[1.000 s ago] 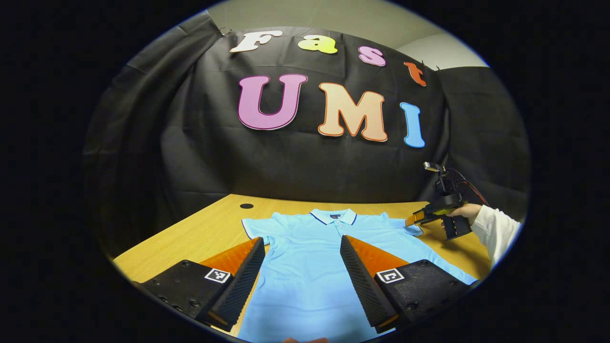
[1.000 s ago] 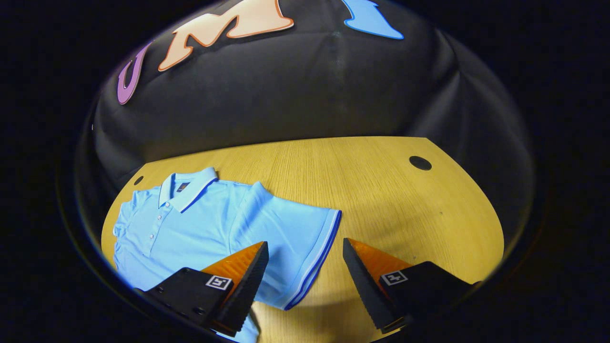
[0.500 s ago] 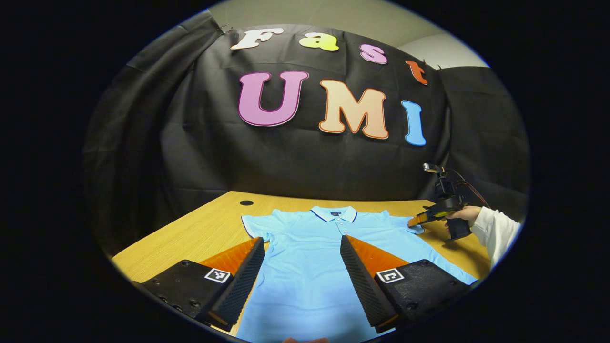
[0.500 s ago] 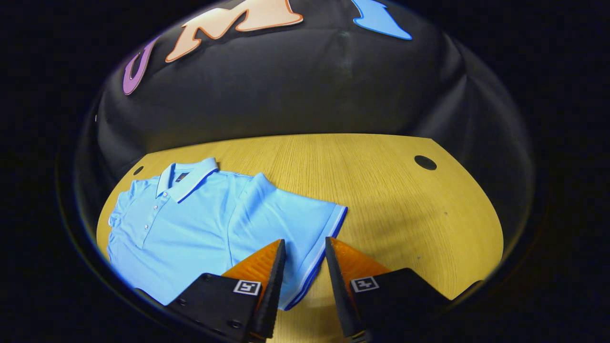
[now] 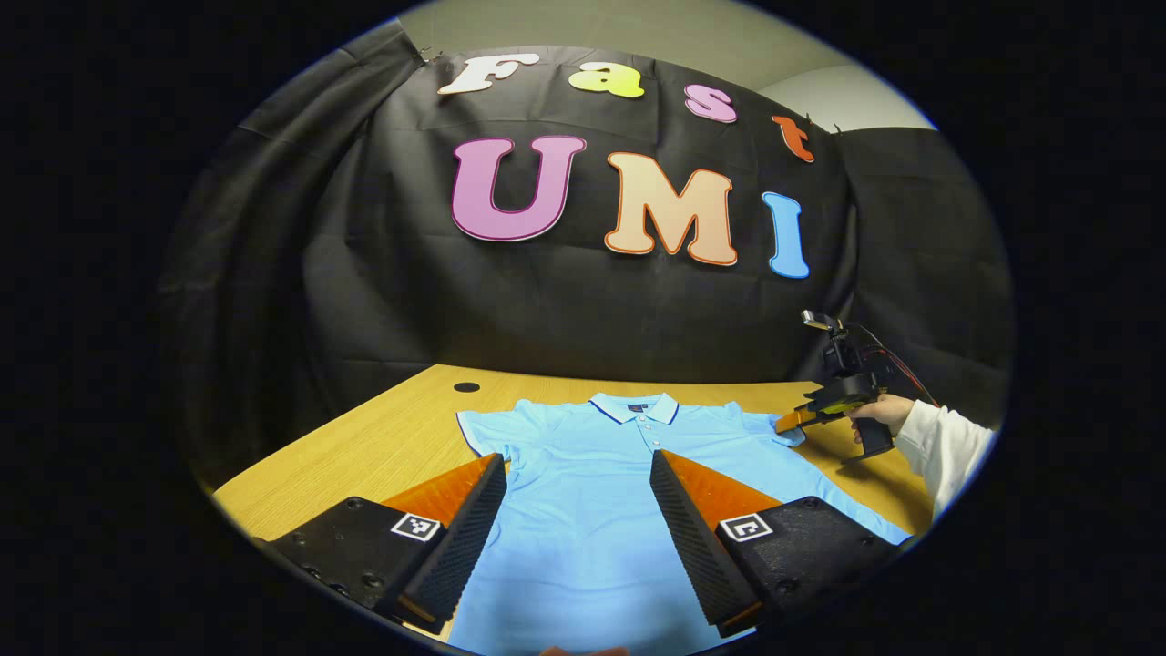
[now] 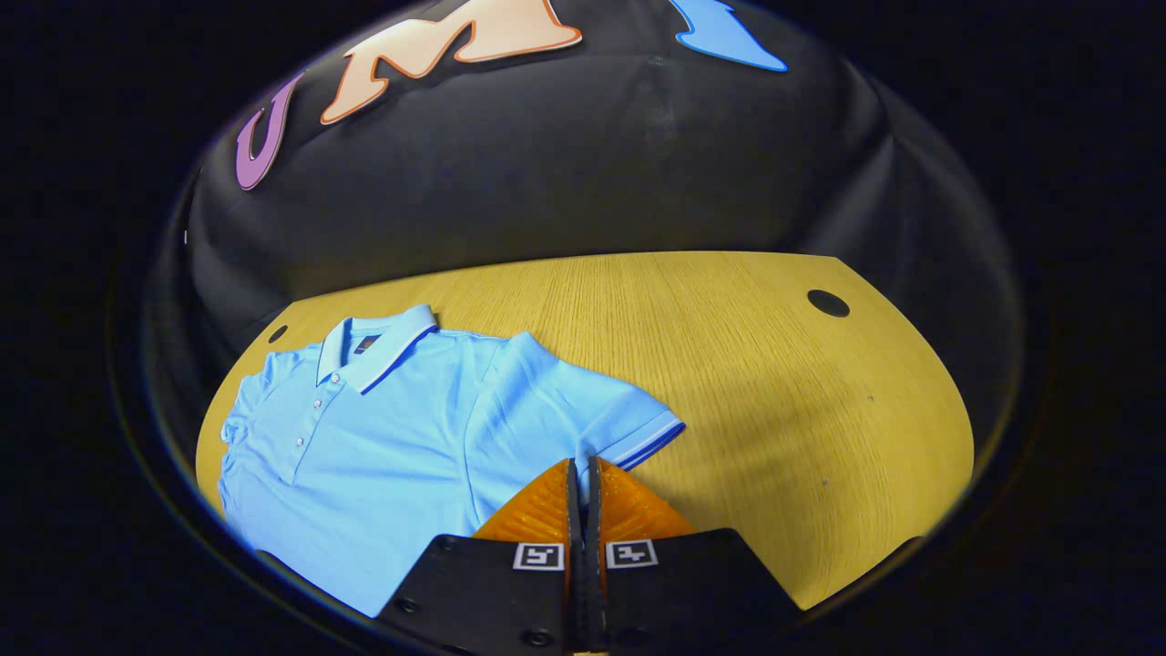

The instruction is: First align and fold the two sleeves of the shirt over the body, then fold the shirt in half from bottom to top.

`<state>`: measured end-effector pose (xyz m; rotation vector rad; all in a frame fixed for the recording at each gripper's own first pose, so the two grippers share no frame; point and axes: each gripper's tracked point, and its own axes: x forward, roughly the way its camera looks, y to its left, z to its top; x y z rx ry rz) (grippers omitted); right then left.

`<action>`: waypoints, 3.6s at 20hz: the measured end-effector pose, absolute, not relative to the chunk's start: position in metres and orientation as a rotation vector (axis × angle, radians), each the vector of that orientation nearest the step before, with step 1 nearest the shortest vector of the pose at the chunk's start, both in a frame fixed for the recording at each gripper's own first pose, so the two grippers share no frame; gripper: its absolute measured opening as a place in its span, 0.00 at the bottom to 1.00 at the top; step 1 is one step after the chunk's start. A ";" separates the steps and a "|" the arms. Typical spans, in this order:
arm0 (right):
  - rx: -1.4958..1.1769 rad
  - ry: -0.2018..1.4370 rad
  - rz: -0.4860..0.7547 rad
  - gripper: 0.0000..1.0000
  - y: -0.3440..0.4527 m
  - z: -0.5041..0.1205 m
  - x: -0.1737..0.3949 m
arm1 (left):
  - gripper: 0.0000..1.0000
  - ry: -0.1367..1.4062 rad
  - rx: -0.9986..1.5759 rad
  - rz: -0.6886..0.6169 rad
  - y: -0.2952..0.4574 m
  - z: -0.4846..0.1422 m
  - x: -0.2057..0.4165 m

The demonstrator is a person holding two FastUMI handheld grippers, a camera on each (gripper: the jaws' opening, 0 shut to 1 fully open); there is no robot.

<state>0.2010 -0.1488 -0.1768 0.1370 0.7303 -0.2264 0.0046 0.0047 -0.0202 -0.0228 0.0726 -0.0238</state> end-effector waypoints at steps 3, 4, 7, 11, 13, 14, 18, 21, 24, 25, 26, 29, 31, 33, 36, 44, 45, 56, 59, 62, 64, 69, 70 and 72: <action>0.157 0.685 -0.230 0.02 -0.141 -0.160 0.207 | 0.95 0.074 -0.024 -0.023 0.006 -0.019 0.005; 0.180 0.665 -0.226 0.01 -0.135 -0.152 0.210 | 0.95 0.074 -0.024 -0.022 0.006 -0.019 0.005; 0.238 0.573 -0.184 0.02 -0.113 -0.124 0.224 | 0.95 0.068 -0.018 -0.028 0.004 -0.018 0.002; 0.372 0.498 -0.016 0.02 -0.046 -0.094 0.231 | 0.95 0.070 -0.019 -0.027 0.004 -0.018 0.003; 0.430 0.493 0.069 0.02 -0.011 -0.086 0.230 | 0.95 0.074 -0.022 -0.035 0.001 -0.018 0.003; 0.440 0.496 0.101 0.02 0.004 -0.086 0.229 | 0.95 0.076 -0.022 -0.039 0.000 -0.019 0.003; 0.384 0.534 0.182 0.02 0.051 -0.102 0.223 | 0.95 0.065 -0.014 -0.045 -0.002 -0.015 0.000; 0.342 0.588 0.230 0.02 0.081 -0.127 0.220 | 0.95 0.068 -0.017 -0.053 -0.005 -0.015 0.000; 0.324 0.616 0.252 0.03 0.097 -0.143 0.216 | 0.95 0.070 -0.017 -0.062 -0.007 -0.016 -0.001; 0.319 0.621 0.262 0.06 0.101 -0.146 0.215 | 0.95 0.070 -0.017 -0.061 -0.007 -0.015 -0.001; 0.318 0.625 0.269 0.06 0.105 -0.150 0.214 | 0.95 0.069 -0.016 -0.062 -0.007 -0.015 -0.001; 0.328 0.644 0.306 0.11 0.112 -0.152 0.207 | 0.95 0.069 -0.018 -0.057 -0.004 -0.015 0.001; 0.352 0.649 0.338 0.30 0.119 -0.143 0.201 | 0.95 0.075 -0.020 -0.057 -0.004 -0.017 0.002; 0.331 0.620 0.347 0.66 0.119 -0.133 0.198 | 0.95 0.084 -0.020 -0.054 -0.001 -0.020 0.003; 0.275 0.529 0.340 0.96 0.113 -0.108 0.190 | 0.95 0.092 -0.019 -0.035 0.008 -0.024 0.007; 0.130 0.312 0.312 0.98 0.073 -0.054 0.106 | 0.95 0.166 0.007 0.015 0.044 -0.044 0.036; 0.126 0.295 0.307 0.98 0.067 -0.051 0.091 | 0.95 0.185 0.019 0.021 0.050 -0.048 0.043; 0.236 0.200 0.202 0.98 -0.011 -0.032 -0.009 | 0.94 0.352 0.014 0.099 0.126 -0.038 0.157; 0.247 0.178 0.166 0.98 -0.029 -0.025 -0.025 | 0.94 0.430 0.024 0.087 0.125 -0.053 0.191; 0.222 0.167 0.126 0.97 -0.044 -0.023 -0.039 | 0.94 0.488 0.023 0.113 0.133 -0.072 0.215; 0.208 0.166 0.110 0.98 -0.050 -0.024 -0.048 | 0.94 0.522 0.039 0.130 0.137 -0.083 0.222; 0.232 0.160 0.102 0.98 -0.052 -0.023 -0.061 | 0.93 0.571 0.060 0.145 0.142 -0.107 0.230; 0.237 0.159 0.104 0.98 -0.052 -0.025 -0.063 | 0.93 0.583 0.058 0.151 0.143 -0.112 0.230; 0.234 0.153 0.091 0.98 -0.056 -0.027 -0.065 | 0.93 0.603 0.059 0.156 0.145 -0.120 0.230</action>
